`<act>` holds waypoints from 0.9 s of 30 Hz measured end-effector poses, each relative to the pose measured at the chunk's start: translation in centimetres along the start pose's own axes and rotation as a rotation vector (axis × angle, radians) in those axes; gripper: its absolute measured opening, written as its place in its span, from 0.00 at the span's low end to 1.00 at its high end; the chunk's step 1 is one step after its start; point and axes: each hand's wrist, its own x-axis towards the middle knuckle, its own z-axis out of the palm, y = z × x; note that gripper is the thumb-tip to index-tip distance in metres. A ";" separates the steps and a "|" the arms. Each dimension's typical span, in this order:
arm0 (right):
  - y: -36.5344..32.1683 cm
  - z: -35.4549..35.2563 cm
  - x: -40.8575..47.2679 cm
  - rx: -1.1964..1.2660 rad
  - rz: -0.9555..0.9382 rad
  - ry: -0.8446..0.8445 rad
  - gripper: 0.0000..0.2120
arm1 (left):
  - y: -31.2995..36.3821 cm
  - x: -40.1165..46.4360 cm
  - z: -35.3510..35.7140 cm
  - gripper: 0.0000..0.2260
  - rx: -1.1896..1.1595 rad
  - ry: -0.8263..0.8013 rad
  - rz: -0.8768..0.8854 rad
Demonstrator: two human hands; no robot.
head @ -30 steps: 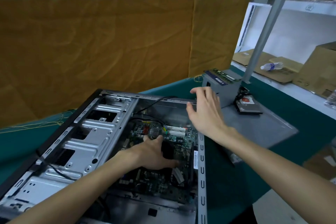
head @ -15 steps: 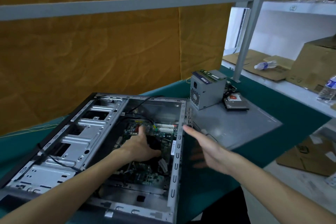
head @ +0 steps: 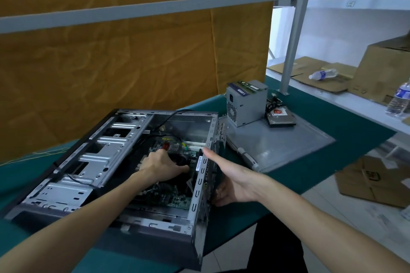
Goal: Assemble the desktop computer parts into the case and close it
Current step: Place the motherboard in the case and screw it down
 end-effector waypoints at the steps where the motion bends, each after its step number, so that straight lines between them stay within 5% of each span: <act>1: 0.0 0.0 -0.1 -0.004 0.001 0.003 0.45 | 0.0 -0.1 0.1 0.29 0.001 0.002 0.003; 5: -0.1 0.3 -0.5 -0.039 0.014 0.032 0.35 | -0.1 -0.4 0.6 0.30 0.041 -0.046 0.062; 9: -0.4 0.4 -0.6 -0.136 0.041 0.081 0.54 | -0.3 -0.5 0.6 0.28 -0.005 -0.024 0.096; 11: -0.5 0.6 -0.7 -0.138 0.014 0.085 0.55 | -0.3 -0.6 0.4 0.28 0.005 -0.010 0.110; 23: 0.2 0.3 0.3 -0.044 -0.079 0.106 0.30 | -0.4 -0.5 0.3 0.30 0.021 0.004 0.181; 27: 0.5 -0.3 0.9 -0.053 -0.086 0.075 0.33 | -0.6 -0.6 0.7 0.30 0.016 0.049 0.206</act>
